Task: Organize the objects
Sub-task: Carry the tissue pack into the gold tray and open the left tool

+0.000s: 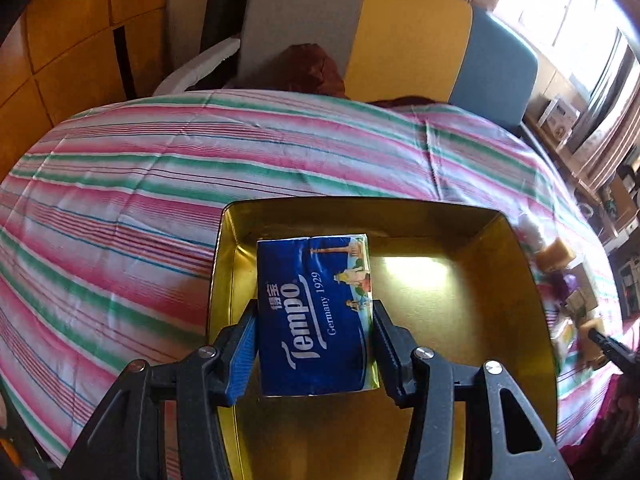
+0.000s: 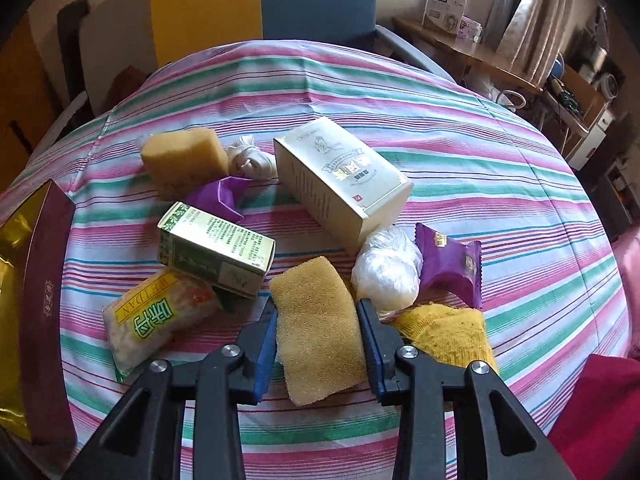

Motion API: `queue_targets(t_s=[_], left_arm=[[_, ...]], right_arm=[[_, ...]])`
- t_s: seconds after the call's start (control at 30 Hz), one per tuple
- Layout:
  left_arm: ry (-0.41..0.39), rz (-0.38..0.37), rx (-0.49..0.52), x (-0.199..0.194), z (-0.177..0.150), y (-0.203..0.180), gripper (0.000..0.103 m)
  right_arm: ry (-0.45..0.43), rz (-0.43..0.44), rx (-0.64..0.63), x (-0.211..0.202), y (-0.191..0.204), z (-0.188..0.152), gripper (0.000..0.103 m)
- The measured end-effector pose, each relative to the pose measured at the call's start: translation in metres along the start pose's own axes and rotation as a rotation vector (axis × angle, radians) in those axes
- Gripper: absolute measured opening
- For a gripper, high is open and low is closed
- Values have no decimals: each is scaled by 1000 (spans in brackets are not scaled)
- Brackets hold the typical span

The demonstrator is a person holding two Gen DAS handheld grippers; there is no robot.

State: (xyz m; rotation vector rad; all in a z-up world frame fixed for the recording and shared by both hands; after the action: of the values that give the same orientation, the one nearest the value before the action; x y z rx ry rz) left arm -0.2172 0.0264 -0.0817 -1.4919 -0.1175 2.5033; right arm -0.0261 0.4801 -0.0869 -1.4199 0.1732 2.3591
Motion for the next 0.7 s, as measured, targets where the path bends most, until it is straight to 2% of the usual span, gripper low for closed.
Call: queue_targets(t_s=[0.27,0.37,0.47,0.5,0.57,0.7], left_arm=[[24,71,28,29,13,2,53],[39,125,82,47,18,-2,53],[29,159,89,57,20,-4,55],[24,165,89,56,21,-5,56],[9,154,80,51,21,-6,66],[-34,158,106,28,18,-10,67]], right_arm=[[2,-5,-12,0,2,-1,38],[5,-5,-18,1,4,-1,38],[11,-9,-28,3,5,-1,38],[11,-8,-28,2,5,-2,38],[12,-6,-24,2,4,-2,38],[14,-6,-30,2,5,-1,38]])
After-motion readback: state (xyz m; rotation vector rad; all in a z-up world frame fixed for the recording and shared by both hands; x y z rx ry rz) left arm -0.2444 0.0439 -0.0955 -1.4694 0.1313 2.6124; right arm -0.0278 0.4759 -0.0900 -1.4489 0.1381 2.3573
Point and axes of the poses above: each gripper's, at about its wrist camera, not at the fingertips, and x roughly the way its jaws point, y to its left, z to its top, the point moved 2 cm from there along x, roughly the way its jaws point, and after that the axes turned 5 degrees about -x, right-handed, at the moved point
